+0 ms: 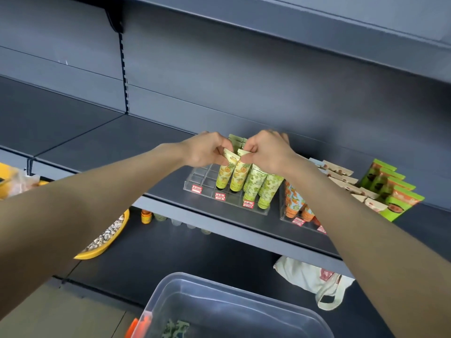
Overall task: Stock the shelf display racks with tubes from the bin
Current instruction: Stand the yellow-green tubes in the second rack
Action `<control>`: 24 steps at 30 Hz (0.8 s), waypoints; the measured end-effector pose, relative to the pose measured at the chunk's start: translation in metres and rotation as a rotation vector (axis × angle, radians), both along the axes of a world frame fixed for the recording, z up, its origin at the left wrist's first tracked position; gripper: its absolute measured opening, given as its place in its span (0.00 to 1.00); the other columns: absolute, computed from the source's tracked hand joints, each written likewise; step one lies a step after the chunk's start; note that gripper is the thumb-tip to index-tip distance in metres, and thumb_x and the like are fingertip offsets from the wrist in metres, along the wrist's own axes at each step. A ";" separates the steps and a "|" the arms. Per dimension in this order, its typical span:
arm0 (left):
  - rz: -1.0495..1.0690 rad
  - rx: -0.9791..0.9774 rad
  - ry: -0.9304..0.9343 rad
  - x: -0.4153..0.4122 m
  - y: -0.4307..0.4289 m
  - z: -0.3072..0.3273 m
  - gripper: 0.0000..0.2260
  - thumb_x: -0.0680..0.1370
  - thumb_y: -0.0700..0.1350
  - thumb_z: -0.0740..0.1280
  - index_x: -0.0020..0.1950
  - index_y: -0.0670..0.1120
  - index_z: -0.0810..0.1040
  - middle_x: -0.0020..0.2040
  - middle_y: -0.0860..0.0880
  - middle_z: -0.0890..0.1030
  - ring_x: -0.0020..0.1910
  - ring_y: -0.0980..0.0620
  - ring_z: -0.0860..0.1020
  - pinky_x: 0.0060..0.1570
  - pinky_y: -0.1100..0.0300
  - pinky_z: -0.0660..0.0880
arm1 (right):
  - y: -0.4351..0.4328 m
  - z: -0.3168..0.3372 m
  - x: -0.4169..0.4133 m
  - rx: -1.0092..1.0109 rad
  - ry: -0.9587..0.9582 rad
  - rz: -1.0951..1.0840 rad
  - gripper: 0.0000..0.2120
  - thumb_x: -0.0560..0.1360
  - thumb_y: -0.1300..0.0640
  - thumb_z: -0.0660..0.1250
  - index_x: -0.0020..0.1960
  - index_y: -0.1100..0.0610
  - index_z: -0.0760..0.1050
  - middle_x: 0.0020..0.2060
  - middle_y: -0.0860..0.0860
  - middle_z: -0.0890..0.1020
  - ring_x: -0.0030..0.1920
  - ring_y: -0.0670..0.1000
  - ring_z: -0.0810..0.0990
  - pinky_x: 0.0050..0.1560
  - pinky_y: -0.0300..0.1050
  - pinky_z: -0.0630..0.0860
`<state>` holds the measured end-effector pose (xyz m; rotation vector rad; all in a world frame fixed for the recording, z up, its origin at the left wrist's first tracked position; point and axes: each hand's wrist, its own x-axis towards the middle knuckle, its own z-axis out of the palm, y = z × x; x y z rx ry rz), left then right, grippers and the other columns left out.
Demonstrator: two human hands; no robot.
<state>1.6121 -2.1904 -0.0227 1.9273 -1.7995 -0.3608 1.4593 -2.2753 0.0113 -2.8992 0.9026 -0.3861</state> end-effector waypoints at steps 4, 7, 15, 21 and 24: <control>-0.027 0.059 -0.003 0.001 -0.001 -0.003 0.05 0.75 0.45 0.68 0.50 0.51 0.78 0.46 0.47 0.80 0.48 0.48 0.78 0.52 0.57 0.72 | -0.004 -0.008 0.003 0.004 0.046 -0.006 0.09 0.73 0.49 0.70 0.51 0.50 0.81 0.52 0.51 0.80 0.62 0.55 0.68 0.55 0.48 0.57; -0.018 0.094 -0.004 0.001 -0.001 -0.005 0.10 0.76 0.45 0.67 0.56 0.48 0.78 0.48 0.48 0.79 0.48 0.50 0.76 0.49 0.61 0.67 | -0.006 -0.012 0.002 -0.007 0.085 -0.003 0.09 0.74 0.48 0.69 0.50 0.50 0.82 0.48 0.48 0.78 0.61 0.54 0.66 0.54 0.49 0.57; 0.004 0.117 0.018 0.004 0.001 -0.004 0.08 0.76 0.46 0.66 0.55 0.50 0.77 0.50 0.47 0.79 0.50 0.47 0.77 0.55 0.55 0.72 | -0.006 -0.012 0.000 -0.006 0.119 -0.007 0.08 0.75 0.48 0.68 0.48 0.51 0.82 0.51 0.49 0.78 0.61 0.54 0.66 0.56 0.50 0.58; -0.023 0.105 0.025 0.000 0.006 -0.001 0.06 0.77 0.45 0.65 0.43 0.56 0.73 0.48 0.44 0.79 0.51 0.45 0.77 0.57 0.52 0.72 | -0.003 -0.011 0.000 0.002 0.134 0.003 0.08 0.76 0.50 0.67 0.49 0.52 0.82 0.52 0.50 0.78 0.61 0.55 0.65 0.57 0.51 0.59; -0.023 0.110 0.023 -0.001 0.006 -0.001 0.04 0.77 0.44 0.65 0.46 0.54 0.74 0.49 0.44 0.80 0.51 0.45 0.77 0.57 0.52 0.72 | -0.003 -0.011 -0.001 0.002 0.143 0.002 0.08 0.76 0.50 0.66 0.49 0.52 0.82 0.51 0.50 0.78 0.61 0.55 0.66 0.57 0.51 0.59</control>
